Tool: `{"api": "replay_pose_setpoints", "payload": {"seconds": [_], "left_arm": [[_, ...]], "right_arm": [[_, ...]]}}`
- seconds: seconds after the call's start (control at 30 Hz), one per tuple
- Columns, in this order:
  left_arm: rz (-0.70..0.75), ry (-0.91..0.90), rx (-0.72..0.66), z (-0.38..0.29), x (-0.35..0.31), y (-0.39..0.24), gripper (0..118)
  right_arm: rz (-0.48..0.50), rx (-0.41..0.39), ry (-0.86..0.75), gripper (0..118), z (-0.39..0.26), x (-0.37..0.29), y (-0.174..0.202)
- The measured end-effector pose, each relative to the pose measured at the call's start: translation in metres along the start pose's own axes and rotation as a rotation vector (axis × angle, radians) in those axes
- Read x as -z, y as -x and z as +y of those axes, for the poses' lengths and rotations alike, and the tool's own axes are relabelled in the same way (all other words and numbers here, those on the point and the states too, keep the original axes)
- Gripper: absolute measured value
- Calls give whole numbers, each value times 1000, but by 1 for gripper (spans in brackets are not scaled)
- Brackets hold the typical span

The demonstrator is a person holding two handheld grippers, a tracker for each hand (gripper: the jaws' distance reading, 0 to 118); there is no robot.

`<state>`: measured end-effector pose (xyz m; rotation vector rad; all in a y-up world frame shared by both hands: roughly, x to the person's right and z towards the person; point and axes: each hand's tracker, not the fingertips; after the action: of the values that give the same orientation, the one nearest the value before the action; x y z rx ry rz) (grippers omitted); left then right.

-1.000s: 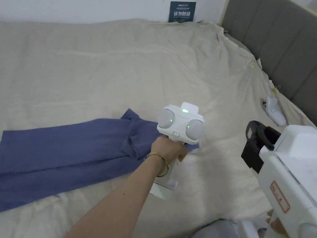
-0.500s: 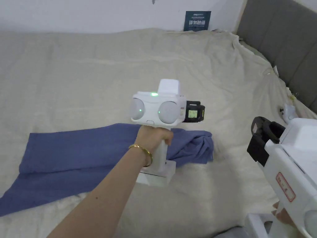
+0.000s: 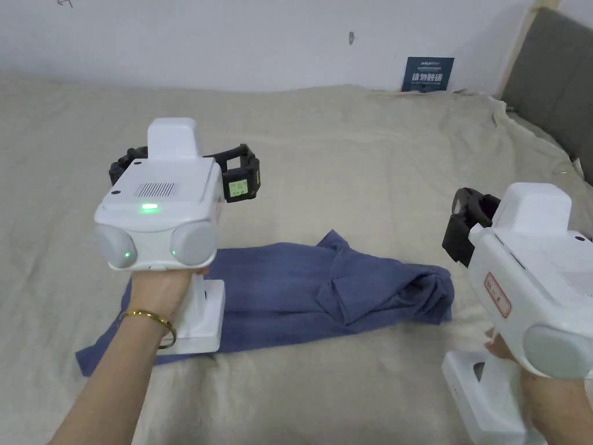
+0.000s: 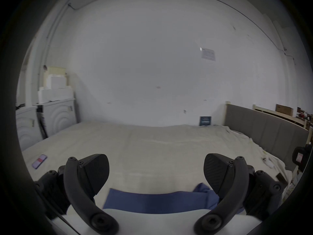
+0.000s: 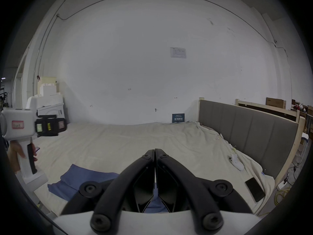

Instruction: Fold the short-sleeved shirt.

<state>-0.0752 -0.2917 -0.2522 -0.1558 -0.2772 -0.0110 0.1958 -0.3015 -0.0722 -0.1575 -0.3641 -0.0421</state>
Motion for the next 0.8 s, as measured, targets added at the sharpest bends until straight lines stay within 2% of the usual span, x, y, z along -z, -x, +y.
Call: {"api": "replay_pose_setpoints", "payload": {"seconds": [0.1,0.17,0.27,0.4,0.47,0.6,0.8], "left_arm": [[46,5,85,-20,-17,20,111],[74,3,91,-32,-30,30,108],[96,24,56,-48,-40,45,82],[124,24,15,-61,-51,54,36],[129,35,12,-63,-53,55,27],[126,26,30,-66,-58,50,0],[91,42,31,-65,-66,42,0]], "right_arm": [[17,5,-7,0,-7,2,8],[30,-3,-6,0,-12,0,15],[51,-1,8,0,-17,-2,23],[66,-11,13,0,-22,-7,30],[68,-15,17,0,-24,-10,32],[67,-15,22,0,-27,-15,33],[68,-21,37,0,-31,-22,34]]}}
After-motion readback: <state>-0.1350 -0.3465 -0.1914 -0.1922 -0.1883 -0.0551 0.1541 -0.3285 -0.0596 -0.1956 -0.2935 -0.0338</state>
